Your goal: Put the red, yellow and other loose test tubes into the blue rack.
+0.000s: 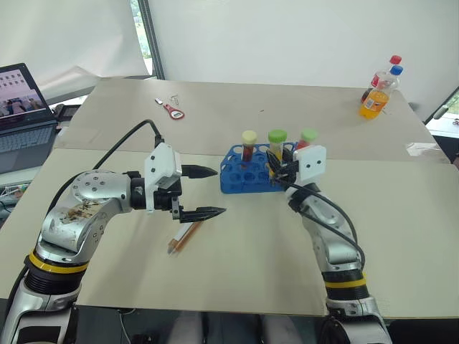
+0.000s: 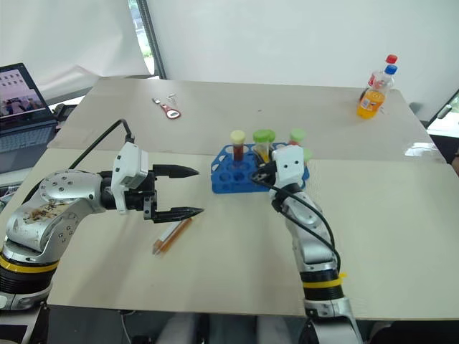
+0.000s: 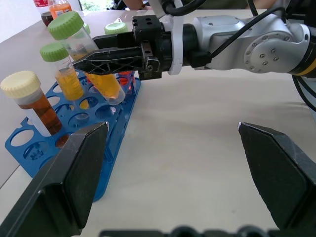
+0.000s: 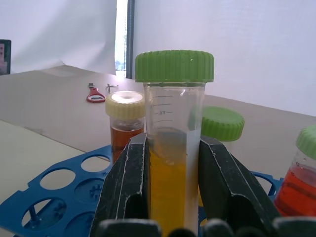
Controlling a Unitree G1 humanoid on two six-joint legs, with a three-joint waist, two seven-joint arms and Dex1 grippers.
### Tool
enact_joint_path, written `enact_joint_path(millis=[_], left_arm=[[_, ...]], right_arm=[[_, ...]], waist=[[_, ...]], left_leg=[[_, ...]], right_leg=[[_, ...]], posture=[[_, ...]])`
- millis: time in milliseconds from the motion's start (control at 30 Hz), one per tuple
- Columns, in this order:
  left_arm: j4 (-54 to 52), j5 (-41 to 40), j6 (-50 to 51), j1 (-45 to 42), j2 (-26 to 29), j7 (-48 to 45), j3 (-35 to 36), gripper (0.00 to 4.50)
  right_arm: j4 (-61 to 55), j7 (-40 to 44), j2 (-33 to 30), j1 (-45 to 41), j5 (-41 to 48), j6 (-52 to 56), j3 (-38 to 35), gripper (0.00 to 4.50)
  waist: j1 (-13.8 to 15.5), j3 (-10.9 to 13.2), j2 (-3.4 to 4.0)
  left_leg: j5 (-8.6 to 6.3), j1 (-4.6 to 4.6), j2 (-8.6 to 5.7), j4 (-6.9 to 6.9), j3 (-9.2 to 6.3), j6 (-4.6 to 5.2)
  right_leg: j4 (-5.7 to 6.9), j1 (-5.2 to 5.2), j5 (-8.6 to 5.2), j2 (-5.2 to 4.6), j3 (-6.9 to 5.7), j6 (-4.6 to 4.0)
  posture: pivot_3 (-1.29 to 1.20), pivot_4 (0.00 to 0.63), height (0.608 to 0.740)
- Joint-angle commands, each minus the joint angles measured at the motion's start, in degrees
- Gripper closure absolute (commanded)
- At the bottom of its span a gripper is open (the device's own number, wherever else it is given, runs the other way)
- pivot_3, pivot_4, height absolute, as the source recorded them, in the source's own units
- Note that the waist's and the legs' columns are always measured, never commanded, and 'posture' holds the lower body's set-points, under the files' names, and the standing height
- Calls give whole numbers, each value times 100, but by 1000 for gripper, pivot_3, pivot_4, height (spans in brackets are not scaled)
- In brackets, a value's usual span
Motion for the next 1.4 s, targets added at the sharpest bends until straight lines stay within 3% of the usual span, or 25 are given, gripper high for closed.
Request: enact_joint_path(millis=[33,767,1133,1200,1400], left_arm=[[-194,-71,-8,-8,-13,72,76,0],[-123,23,-243,158,-88,101,38,0],[-227,-218,283,89,-324,600,165,0],[-243,-229,340,77,-319,646,163,0],[-313,-80,799,9,-58,894,47,0]], right_arm=[[27,-126,24,-42,-38,-275,-78,3539],[422,-599,408,124,-280,-857,-9,3540],[305,-806,720,407,-208,-922,-19,3540],[272,-787,754,436,-164,-945,-13,2481],[-97,-695,639,722,-202,-613,52,472]], waist=[[-1,0,0],[-37,0,0],[-63,-1,1],[-73,-1,1],[-107,0,1]], left_leg=[[0,0,0,0,0,0],[0,6,2,-2,-5,0],[0,6,1,-4,-34,0],[0,6,1,-5,-35,0],[0,6,1,-5,-37,-1]], right_leg=[[1,0,0,0,0,0],[5,2,0,1,1,0],[8,2,0,0,1,0],[8,2,0,0,1,0],[8,1,0,0,1,0]], posture=[[0,150,706],[0,150,706],[0,150,706],[0,150,706],[0,150,706]])
